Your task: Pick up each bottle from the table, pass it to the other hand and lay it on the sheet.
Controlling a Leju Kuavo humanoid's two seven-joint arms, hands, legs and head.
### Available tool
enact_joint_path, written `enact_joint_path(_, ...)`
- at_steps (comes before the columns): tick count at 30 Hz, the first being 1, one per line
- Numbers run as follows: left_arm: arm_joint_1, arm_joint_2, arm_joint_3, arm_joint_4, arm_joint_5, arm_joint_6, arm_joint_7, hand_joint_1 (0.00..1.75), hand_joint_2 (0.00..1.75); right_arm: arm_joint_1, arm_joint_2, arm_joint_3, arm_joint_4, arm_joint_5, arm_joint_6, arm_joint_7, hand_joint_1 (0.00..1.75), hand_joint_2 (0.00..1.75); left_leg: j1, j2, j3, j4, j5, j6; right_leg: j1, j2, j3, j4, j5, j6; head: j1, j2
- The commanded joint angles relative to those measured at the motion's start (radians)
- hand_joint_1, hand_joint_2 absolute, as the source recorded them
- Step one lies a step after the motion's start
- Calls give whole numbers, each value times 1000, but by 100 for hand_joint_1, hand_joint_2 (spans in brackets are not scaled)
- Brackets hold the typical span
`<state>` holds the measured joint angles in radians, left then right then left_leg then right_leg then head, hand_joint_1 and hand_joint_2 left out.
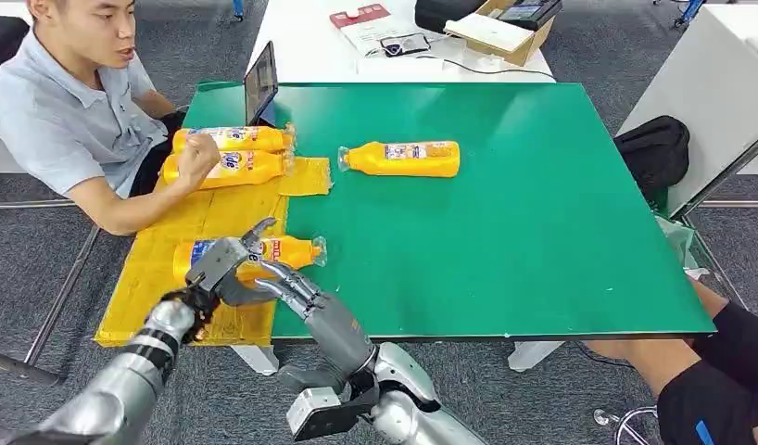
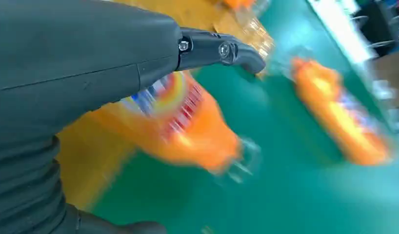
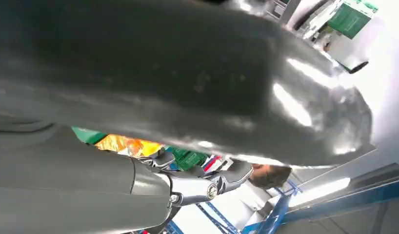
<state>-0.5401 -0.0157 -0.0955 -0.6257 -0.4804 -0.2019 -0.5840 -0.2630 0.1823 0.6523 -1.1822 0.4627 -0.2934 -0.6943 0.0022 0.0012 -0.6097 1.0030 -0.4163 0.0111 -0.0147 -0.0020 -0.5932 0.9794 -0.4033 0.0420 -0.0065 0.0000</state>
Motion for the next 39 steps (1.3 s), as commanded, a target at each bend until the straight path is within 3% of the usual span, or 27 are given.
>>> enact_joint_path(1,185,-94,113,-407,379,-91,69,0,175,-27,-32,22,54,2,-2,-4,0,0,1,0,0,0,-1,0,1,0,1,-1,-1,-1,0,0)
enact_joint_path(4,213,-114,122,-511,538,-97,109,0,175,-17,-39,11,30,13,-4,-4,0,0,1,-1,-3,1,-1,-1,2,-1,-3,0,-1,-1,-1,0)
enact_joint_path(11,233,-121,115,-580,613,-85,113,0,175,-15,-56,-9,-1,33,-16,1,0,0,1,0,-5,0,-1,0,1,0,-5,0,0,-1,0,0)
enact_joint_path(13,249,-132,125,-613,686,-106,116,0,175,-16,-77,-24,-10,97,-74,37,0,0,1,-1,-4,0,-1,0,1,-1,-4,0,-1,-1,0,0)
enact_joint_path(17,343,-153,136,-771,824,-87,172,0,175,-10,-171,-184,-40,200,-166,132,0,0,1,-1,-5,0,-1,0,1,-1,-4,-1,0,0,-1,0)
enact_joint_path(18,361,-150,129,-791,827,-83,176,0,175,-8,-189,-217,-43,195,-144,115,0,175,1,-2,-3,0,-1,0,1,-2,-1,-2,-1,0,-1,0)
enact_joint_path(23,451,-155,107,-865,731,28,115,0,175,-4,-252,-413,22,287,-150,156,0,175,-1,-2,-4,0,-1,1,-1,-2,-3,-2,-1,0,0,0)
enact_joint_path(29,443,-155,107,-859,731,30,114,0,175,-3,-237,-408,19,294,-151,154,0,175,0,-2,-5,0,-2,1,-1,-1,-4,-1,-1,-1,0,0)
enact_joint_path(32,459,-171,97,-884,579,221,70,0,175,-29,-270,-457,84,352,-173,251,0,175,0,-2,-5,0,-2,1,1,-1,-4,-2,-1,-1,-1,0)
enact_joint_path(39,436,-172,24,-847,447,470,156,0,175,-134,-268,-514,371,420,-157,247,0,175,0,-2,-3,0,-2,1,1,-1,-1,-2,-1,0,-1,0)
